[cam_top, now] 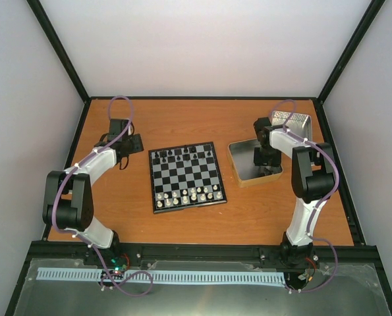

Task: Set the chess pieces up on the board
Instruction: Pick up the chess piece from the storage box.

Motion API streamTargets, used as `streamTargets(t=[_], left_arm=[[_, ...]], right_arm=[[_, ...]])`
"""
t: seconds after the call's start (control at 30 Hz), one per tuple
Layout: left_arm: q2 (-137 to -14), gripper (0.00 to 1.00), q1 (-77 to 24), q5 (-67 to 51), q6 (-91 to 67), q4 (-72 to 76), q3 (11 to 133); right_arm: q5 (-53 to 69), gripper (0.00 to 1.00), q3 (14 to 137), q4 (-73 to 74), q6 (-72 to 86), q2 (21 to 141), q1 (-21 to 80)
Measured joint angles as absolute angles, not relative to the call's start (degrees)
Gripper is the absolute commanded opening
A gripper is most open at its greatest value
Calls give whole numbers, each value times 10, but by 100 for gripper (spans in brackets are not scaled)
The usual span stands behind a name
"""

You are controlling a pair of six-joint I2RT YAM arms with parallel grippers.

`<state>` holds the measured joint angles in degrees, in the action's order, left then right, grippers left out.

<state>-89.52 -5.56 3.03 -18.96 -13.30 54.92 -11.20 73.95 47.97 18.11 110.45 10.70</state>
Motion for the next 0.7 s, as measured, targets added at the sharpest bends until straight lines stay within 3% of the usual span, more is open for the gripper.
streamTargets(t=[0.17,0.37,0.7], left_arm=[[-895,59,-56,27,-190,-133,549],[-895,59,-56,22,-190,-133,549],[-895,59,-56,17,-190,-133,549]], right_arm=[[-120,50,739,482,168,1105,104],[-112,60,739,487,152,1101,102],[-42,54,741,528,119,1100,100]])
